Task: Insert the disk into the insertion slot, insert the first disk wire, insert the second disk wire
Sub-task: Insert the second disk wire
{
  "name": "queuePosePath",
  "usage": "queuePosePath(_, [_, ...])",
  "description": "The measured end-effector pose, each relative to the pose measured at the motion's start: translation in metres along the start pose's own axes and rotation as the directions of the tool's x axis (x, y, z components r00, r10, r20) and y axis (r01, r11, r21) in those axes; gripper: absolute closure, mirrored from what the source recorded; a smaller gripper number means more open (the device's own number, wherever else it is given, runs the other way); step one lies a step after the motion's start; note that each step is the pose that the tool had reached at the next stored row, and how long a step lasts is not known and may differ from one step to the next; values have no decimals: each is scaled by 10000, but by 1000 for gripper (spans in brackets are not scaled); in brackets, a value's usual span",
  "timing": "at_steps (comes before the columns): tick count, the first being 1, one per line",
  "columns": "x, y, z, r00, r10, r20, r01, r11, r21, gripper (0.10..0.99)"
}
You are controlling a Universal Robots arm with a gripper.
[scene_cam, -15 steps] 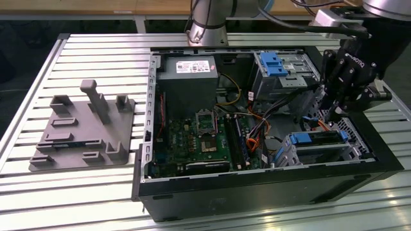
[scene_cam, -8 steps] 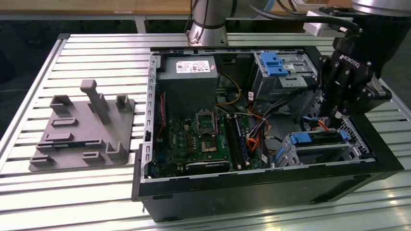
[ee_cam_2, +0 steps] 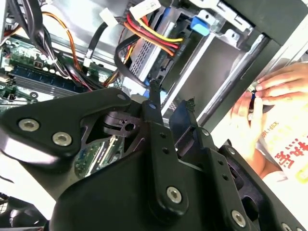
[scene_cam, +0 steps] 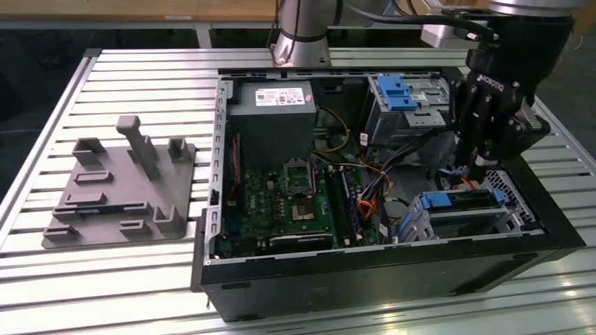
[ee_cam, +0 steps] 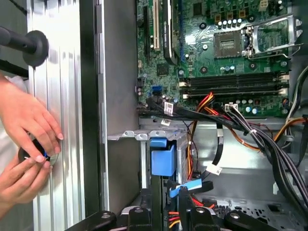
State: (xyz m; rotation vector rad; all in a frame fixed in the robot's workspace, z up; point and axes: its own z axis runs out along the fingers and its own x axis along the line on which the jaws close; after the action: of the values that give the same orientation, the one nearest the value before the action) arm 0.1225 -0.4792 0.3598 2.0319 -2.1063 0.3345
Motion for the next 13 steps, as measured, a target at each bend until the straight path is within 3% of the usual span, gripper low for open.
queuePosePath(3, [-20,8,34,9999,-3,-127,3,10000,5,729])
queuePosePath(7, [-49,14,69,9998,-6,-220,6,10000,8,729])
queuePosePath(13, [-177,37,60,9992,-72,-392,74,10000,35,729])
